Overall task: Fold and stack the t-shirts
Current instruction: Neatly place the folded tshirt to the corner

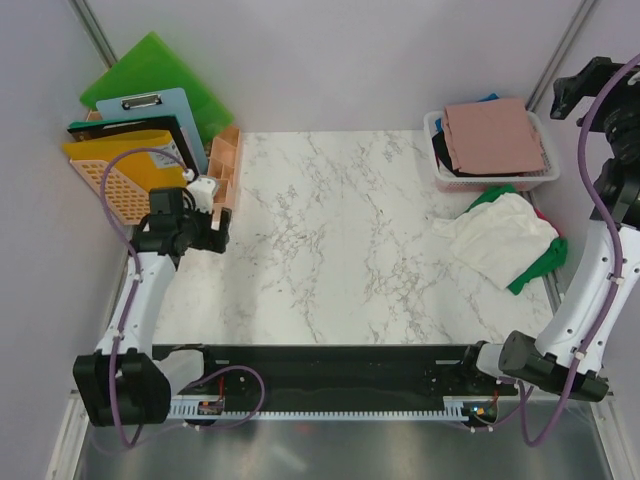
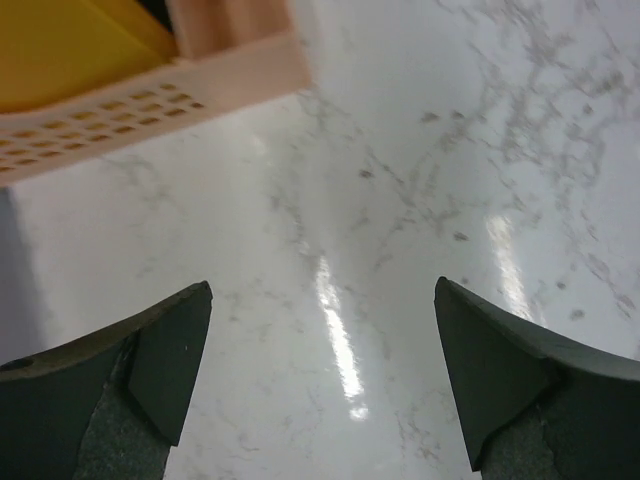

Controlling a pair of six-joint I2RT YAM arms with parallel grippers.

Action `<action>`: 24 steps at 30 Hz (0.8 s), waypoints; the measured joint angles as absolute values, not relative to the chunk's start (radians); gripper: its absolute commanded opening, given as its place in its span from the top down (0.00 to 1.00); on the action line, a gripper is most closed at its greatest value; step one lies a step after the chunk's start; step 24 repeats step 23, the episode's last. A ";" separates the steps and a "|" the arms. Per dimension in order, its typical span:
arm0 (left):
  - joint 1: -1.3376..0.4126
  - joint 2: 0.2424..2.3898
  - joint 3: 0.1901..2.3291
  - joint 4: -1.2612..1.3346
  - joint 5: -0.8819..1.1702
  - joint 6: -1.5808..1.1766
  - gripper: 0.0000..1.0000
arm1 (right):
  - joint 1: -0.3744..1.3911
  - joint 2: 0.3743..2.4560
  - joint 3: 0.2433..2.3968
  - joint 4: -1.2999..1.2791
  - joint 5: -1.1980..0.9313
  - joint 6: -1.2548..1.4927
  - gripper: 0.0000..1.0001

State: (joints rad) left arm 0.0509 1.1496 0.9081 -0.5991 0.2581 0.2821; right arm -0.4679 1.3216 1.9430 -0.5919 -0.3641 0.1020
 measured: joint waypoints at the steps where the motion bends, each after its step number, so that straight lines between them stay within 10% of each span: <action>1: 0.051 1.121 0.923 -0.580 0.184 0.280 0.00 | -0.460 1.328 1.973 -0.612 -0.370 0.109 0.02; 11: 0.091 1.077 1.433 -0.534 -0.337 0.123 0.00 | -0.446 1.448 1.687 -0.804 -0.297 0.115 0.02; 24: 0.091 0.958 1.285 -0.574 -0.485 -0.021 0.00 | -0.446 1.304 1.595 -0.791 -0.291 0.116 0.02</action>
